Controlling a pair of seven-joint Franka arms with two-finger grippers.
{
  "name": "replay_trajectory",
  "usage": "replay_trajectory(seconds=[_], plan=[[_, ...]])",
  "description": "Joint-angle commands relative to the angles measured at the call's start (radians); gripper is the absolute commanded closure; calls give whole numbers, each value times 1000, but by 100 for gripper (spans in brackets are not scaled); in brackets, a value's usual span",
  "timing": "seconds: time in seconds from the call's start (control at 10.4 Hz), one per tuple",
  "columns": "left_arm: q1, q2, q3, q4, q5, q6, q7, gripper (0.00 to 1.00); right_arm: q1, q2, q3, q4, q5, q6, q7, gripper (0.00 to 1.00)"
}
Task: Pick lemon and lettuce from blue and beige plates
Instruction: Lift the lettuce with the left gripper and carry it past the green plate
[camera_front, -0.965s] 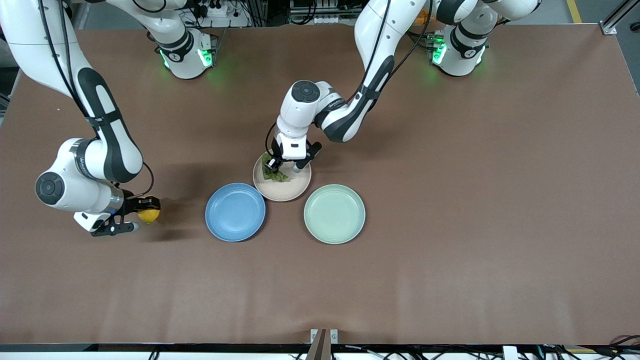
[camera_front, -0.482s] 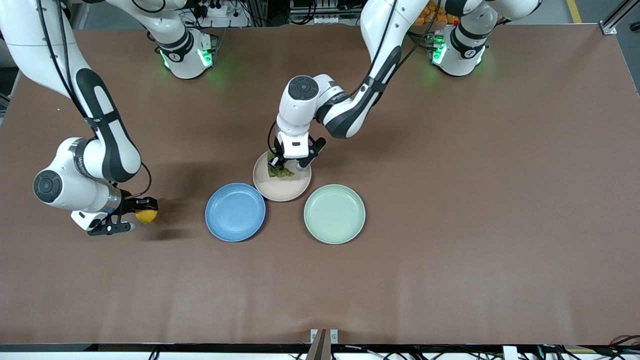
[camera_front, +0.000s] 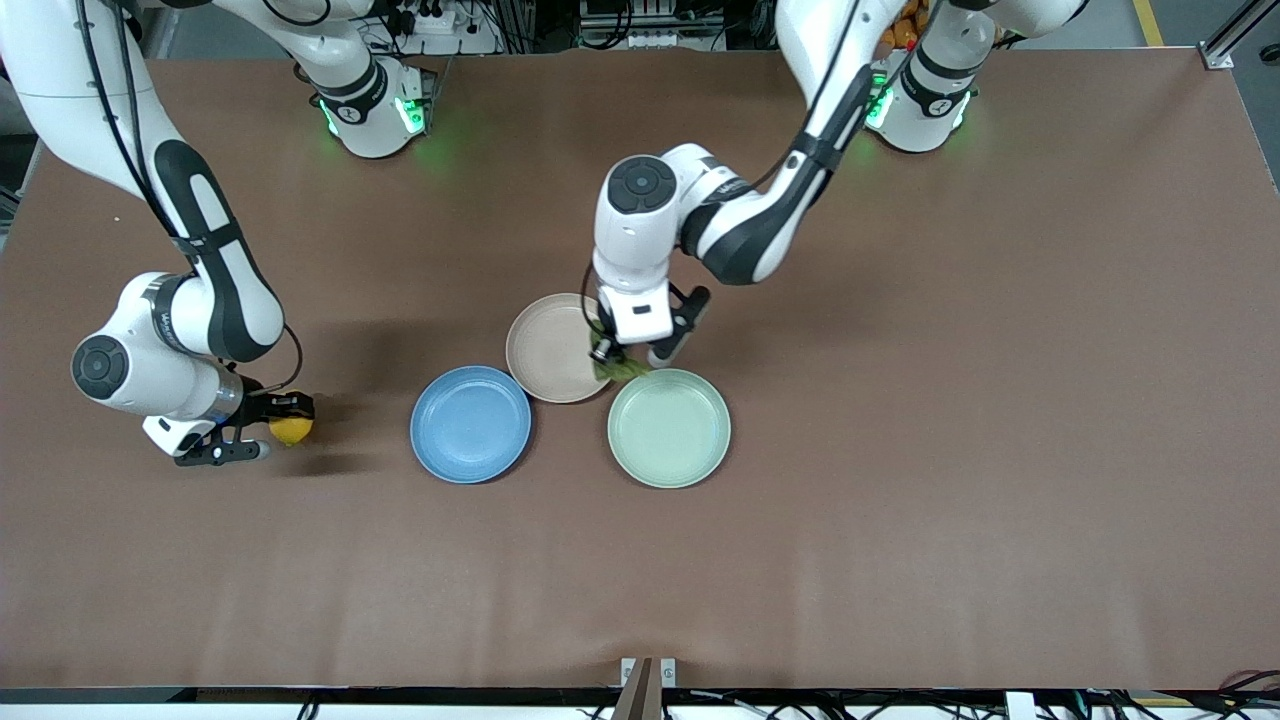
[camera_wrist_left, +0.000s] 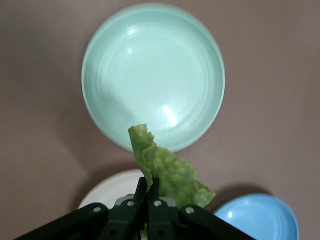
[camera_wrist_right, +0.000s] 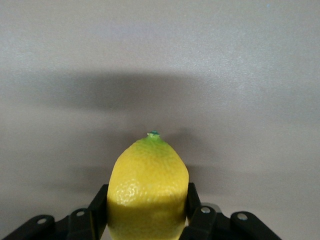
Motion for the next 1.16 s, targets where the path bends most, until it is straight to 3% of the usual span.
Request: replay_trajectory(seconds=[0.0,0.29,0.87,0.96,1.06], plan=[[54,-46,-4,-23,36,-55,67,100,-4,16,6,-6,-20,18,51,80],[154,-88,-5,-28,36,-100,114,100,11,20,8,-7,-65,18,162,78],[343,-134,-10,-29,34,-252,407,100,10,21,8,-6,-70,21,197,80],[366,-135,-11,-31,34,-262,452,100,5,24,8,-3,-70,19,197,75],[398,-141,-13,-31,25,-273,516,100,2,27,8,-1,-70,19,197,22]])
